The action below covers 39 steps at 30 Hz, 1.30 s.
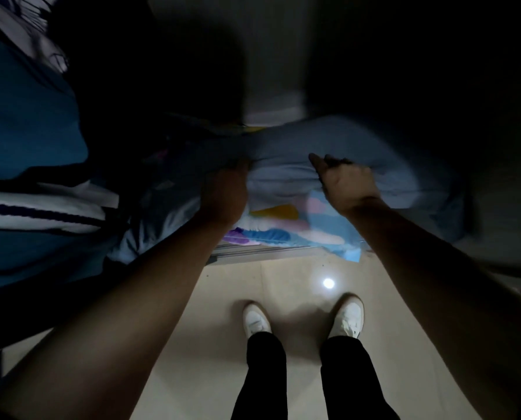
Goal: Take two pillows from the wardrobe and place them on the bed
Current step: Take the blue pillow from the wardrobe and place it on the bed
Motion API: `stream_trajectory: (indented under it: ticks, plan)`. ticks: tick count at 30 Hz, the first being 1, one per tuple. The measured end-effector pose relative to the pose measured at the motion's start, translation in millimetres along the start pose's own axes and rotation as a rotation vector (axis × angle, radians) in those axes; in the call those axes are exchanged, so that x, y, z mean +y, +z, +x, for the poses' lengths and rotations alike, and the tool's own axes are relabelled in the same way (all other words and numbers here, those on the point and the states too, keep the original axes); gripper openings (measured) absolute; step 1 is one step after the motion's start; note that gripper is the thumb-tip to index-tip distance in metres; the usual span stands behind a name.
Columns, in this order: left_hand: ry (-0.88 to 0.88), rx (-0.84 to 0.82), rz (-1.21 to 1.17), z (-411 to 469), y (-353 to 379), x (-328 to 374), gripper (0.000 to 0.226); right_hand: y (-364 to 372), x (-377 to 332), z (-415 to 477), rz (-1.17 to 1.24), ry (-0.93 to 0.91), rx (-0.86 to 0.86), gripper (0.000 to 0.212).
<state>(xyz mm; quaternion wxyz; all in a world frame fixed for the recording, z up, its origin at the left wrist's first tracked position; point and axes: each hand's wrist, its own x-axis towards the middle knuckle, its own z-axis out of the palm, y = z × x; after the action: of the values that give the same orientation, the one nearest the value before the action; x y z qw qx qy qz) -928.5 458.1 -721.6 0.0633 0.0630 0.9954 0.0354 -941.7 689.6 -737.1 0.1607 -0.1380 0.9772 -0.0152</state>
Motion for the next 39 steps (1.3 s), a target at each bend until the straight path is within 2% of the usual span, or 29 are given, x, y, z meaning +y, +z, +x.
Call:
stream_trajectory:
  ticks: [2, 3, 6, 7, 8, 13, 16, 19, 26, 31, 39]
  plan:
    - [-0.021, 0.056, -0.018, -11, -5, 0, 0.031, -13, -4, -6, 0.043, -0.045, 0.029, 0.060]
    - [0.004, 0.065, -0.022, -15, -7, -1, 0.043, -20, -7, -11, 0.057, -0.056, 0.047, 0.058]
    - [0.117, -0.152, -0.016, -25, -21, -2, 0.102, -37, -17, -31, 0.080, -0.048, 0.056, 0.055]
    - [0.162, -0.212, 0.008, -26, -26, -2, 0.113, -43, -20, -38, 0.091, -0.037, 0.064, 0.055]
    - [0.199, -0.238, 0.055, -26, -32, -2, 0.114, -48, -21, -47, 0.099, -0.025, 0.075, 0.054]
    - [0.161, -0.253, 0.203, -30, -83, 17, 0.073, -73, -30, -94, 0.108, 0.038, 0.069, 0.046]
    - [0.225, -0.246, 0.243, -55, -112, 30, 0.047, -89, -35, -133, 0.125, 0.073, 0.050, 0.050]
    - [0.252, -0.204, 0.237, -86, -139, 38, 0.033, -103, -44, -173, 0.111, 0.099, 0.080, 0.052]
    - [0.233, -0.184, 0.337, -146, -196, 34, 0.027, -147, -80, -233, 0.084, 0.094, 0.105, 0.046]
    - [0.196, -0.146, 0.308, -176, -224, 37, 0.030, -183, -96, -275, 0.043, 0.093, 0.112, 0.041]
    - [0.184, -0.063, 0.311, -230, -242, 49, 0.028, -195, -126, -340, 0.002, 0.072, 0.110, 0.029]
